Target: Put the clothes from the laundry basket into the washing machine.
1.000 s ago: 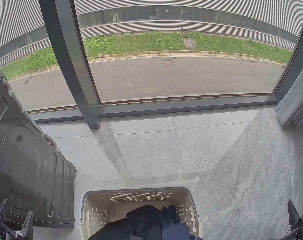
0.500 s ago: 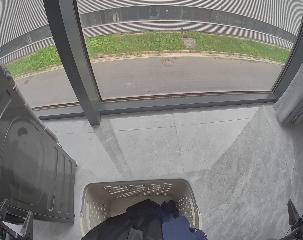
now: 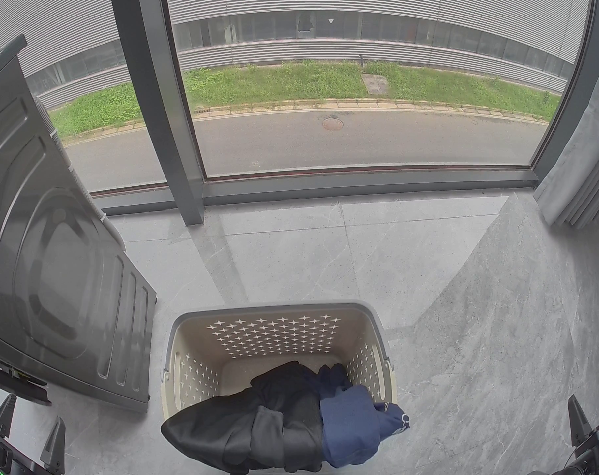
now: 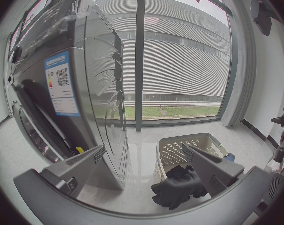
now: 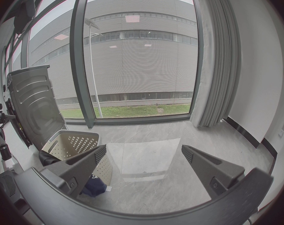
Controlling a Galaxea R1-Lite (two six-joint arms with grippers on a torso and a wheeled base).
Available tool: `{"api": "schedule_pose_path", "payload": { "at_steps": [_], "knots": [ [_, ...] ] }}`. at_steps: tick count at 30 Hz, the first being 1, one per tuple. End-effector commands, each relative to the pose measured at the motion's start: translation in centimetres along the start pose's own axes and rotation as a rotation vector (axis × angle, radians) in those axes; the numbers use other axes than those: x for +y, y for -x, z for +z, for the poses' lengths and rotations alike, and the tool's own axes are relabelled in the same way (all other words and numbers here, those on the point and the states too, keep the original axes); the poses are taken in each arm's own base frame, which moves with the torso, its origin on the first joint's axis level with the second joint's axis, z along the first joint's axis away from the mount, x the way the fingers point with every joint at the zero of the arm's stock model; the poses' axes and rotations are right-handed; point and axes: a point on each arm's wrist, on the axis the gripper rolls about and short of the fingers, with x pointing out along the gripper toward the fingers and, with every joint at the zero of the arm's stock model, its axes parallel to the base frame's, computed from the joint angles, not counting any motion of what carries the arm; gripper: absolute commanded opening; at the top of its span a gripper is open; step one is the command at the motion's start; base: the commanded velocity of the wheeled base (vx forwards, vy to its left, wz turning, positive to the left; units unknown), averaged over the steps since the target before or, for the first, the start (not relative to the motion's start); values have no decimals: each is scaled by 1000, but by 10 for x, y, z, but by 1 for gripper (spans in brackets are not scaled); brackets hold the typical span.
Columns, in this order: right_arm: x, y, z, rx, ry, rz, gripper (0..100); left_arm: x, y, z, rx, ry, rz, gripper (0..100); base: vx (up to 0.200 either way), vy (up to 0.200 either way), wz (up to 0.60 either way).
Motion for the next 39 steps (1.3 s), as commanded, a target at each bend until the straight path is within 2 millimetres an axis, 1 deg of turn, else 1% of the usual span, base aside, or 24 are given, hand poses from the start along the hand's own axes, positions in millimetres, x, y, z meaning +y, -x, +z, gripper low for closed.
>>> {"api": "schedule_pose_path", "payload": {
  "at_steps": [1,32,39],
  "knots": [
    [0,0,-5,3,0,0,100,0,0,-5,-1,0,0,100,-200,0,0],
    [0,0,-5,3,0,0,100,0,0,-5,-1,0,-1,100,-200,0,0],
    [0,0,-5,3,0,-1,100,0,0,-5,-1,2,-1,100,0,0,0]
  ]
}}
